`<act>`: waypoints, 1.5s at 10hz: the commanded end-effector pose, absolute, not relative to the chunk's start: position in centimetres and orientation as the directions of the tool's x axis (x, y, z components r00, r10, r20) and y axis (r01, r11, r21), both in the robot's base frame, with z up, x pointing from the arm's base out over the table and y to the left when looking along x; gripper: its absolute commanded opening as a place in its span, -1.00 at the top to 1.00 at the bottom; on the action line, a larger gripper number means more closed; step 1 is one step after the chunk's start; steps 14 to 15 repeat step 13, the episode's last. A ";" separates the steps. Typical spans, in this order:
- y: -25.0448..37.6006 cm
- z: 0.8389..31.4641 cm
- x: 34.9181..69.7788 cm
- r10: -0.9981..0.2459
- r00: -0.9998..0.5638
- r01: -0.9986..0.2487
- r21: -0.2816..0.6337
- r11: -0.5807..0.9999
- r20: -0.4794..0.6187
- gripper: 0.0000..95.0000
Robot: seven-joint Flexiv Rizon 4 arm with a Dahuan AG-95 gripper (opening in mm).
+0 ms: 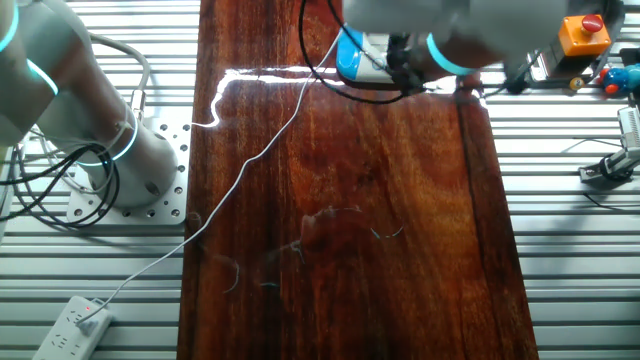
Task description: Turn off the desk lamp by pressing the button
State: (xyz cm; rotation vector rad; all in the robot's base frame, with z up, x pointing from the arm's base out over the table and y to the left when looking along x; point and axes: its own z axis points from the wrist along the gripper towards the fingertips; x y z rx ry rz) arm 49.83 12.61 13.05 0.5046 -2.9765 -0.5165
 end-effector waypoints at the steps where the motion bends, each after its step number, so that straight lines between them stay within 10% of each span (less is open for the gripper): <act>1: 7.8 15.3 51.7 -0.396 -0.916 -0.381 0.173 0.908 0.060 1.00; 15: 6.2 14.2 53.8 -0.444 -0.894 -0.427 0.183 0.886 0.061 1.00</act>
